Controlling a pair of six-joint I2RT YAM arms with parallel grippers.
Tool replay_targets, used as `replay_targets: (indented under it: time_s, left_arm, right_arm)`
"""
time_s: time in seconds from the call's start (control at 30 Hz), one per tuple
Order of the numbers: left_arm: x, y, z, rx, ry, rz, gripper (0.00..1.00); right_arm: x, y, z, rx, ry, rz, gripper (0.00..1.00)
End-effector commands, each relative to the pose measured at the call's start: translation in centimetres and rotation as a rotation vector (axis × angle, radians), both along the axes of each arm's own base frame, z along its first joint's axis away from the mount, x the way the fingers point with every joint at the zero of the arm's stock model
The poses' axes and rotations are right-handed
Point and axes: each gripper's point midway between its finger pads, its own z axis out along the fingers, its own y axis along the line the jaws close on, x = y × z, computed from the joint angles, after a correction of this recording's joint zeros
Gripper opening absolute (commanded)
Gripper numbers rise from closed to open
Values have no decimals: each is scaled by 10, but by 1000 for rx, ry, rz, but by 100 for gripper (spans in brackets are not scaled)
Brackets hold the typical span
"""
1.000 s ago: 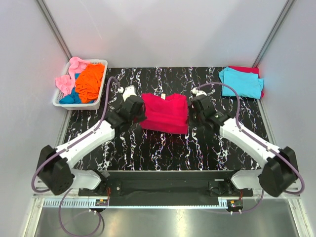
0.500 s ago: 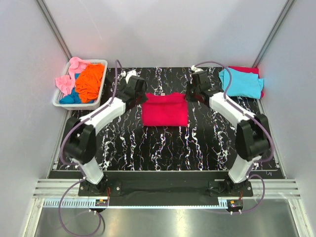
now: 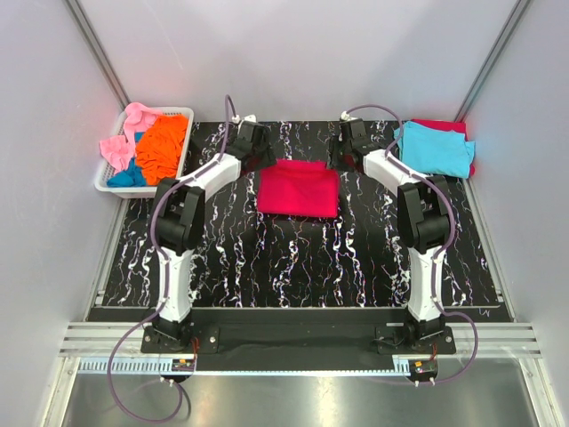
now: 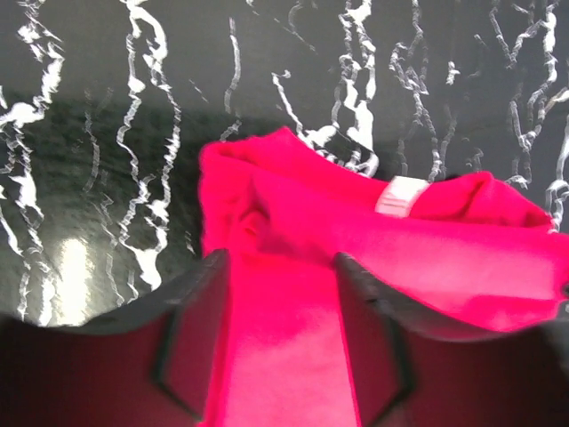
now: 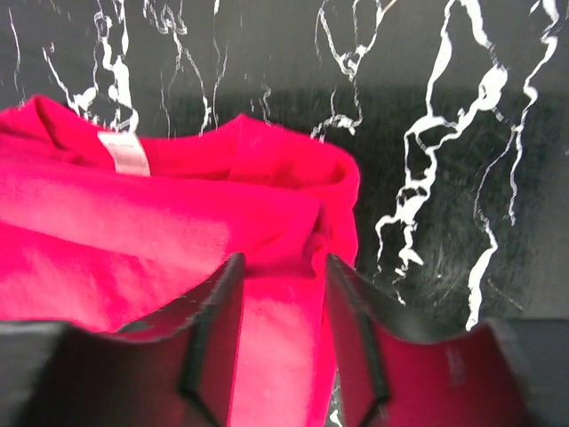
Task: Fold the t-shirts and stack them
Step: Fold the tshirt
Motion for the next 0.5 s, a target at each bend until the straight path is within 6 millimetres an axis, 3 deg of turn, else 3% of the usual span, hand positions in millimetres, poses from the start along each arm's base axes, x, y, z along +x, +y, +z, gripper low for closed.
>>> replay_targets:
  time_s: [0.0,0.03,0.07,0.13,0.2,0.33,0.47]
  left_arm:
    - [21,15,32,-9,-142,32,61]
    - [29,19,47,-31,-225,57,63]
    - [16,29,43,-24,-236,73,63]
    - [16,38,62,-43,-340,121,65]
    - [3,48,64,-46,-361,151,65]
    - [-12,50,64,-59,-343,152,65]
    - [-25,41,73,-112,-333,105,65]
  right_arm:
    - [23,1,31,13,-93,-28,51]
    - [23,1,33,14,-96,-28,52]
    - [24,-1,32,12,-96,-33,52]
    - [23,-4,32,16,-94,-40,52]
    - [22,-8,35,10,-99,-54,52]
    - [18,-12,41,3,-112,-66,52]
    - [13,-5,53,44,-118,-33,52]
